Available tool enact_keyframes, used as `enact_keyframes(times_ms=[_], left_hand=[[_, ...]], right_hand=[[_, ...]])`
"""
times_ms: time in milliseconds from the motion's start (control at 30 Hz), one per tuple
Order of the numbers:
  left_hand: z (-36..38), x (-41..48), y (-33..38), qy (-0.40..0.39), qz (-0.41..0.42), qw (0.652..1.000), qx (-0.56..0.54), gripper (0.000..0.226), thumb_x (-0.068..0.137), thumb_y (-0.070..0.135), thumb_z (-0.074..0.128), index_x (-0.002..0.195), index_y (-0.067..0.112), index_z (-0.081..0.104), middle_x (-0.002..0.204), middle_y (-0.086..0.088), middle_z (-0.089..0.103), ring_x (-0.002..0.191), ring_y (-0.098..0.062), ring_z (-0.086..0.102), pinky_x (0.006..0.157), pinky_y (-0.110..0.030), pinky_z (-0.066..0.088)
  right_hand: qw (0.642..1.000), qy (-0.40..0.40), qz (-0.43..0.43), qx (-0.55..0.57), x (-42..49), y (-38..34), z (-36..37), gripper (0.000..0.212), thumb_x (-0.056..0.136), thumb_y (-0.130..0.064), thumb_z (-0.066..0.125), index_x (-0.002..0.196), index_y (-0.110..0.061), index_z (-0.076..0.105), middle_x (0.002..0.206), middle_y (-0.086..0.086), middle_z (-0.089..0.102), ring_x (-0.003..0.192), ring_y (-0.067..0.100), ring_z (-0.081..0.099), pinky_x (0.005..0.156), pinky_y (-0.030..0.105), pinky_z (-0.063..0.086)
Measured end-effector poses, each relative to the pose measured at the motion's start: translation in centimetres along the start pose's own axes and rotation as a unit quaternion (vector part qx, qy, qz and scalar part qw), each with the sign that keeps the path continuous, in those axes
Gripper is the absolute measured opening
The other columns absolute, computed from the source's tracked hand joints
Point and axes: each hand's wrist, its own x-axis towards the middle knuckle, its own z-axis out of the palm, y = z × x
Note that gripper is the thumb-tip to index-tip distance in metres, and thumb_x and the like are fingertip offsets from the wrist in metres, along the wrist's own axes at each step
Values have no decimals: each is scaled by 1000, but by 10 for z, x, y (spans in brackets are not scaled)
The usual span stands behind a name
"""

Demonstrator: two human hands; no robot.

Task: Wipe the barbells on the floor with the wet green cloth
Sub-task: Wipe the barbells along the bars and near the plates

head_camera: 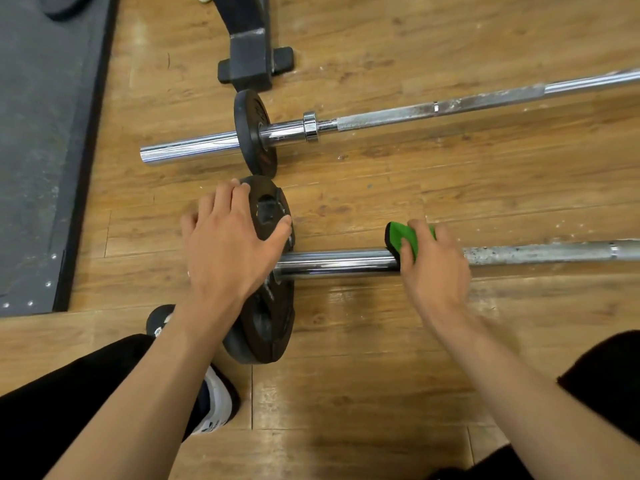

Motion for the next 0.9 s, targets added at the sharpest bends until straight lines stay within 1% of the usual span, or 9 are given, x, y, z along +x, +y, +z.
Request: enact_keyframes(times_ms=[133,200,267,333,433,533,733,833,900], left_hand=[[-6,6,4,-20,-23,999,-11,77,87,75,29,117,10,57,117,-9,57,110,-34,51,93,-46,36],[-4,6,1,-56,13,998,23,84,89,77,27,133,10,55,135,-11,58,131,-35,50,110,-49,35],[-3,0,-1,-79,44,994,62,91,94,75,30,156,10,40,161,-11,42,155,-29,29,127,-47,18],[-2,-7,-3,-88,48,992,75,94,94,73,31,164,10,24,171,-9,25,160,-23,12,130,-43,7],[-2,-11,-3,-94,53,991,74,93,96,70,34,165,11,19,173,-7,19,161,-21,9,130,-40,5],[-3,-9,-3,-101,51,991,67,92,96,69,38,165,11,22,172,-7,21,160,-20,11,129,-38,8],[-2,-22,2,-90,43,992,76,89,97,67,42,164,11,25,173,-5,19,160,-19,12,128,-37,12],[-4,-26,4,-91,37,992,74,89,96,67,43,164,11,26,172,-5,21,160,-19,12,127,-38,18],[-5,-28,5,-87,34,993,68,90,95,68,43,163,11,28,171,-6,24,160,-19,14,126,-39,20]], right_hand=[[998,51,-39,13,-39,10,10,36,100,-14,59,136,-9,58,135,22,58,125,41,54,110,54,44],[999,24,-25,0,-25,9,7,29,101,-19,60,129,-9,62,123,21,63,110,43,60,91,47,51],[999,-43,19,-23,1,4,2,24,102,-27,59,120,-13,65,103,16,64,90,39,64,67,37,44],[992,-104,44,-55,16,2,-2,25,101,-31,57,117,-15,67,92,11,61,80,35,62,61,33,41],[999,-42,17,-11,-15,5,-1,26,99,-24,60,123,-15,65,107,14,62,91,39,62,68,39,48],[997,52,-48,9,-59,13,6,34,97,-13,63,131,-9,61,126,21,60,114,41,55,103,52,48],[993,-108,25,-38,6,10,3,25,102,-34,56,119,-18,65,92,7,62,79,33,62,57,32,40],[996,-85,16,-16,-11,10,-2,25,102,-29,57,123,-17,64,98,10,61,84,34,62,61,35,46],[1000,-21,-13,19,-50,15,-1,33,99,-20,60,132,-15,62,116,16,63,103,40,62,87,46,54]])
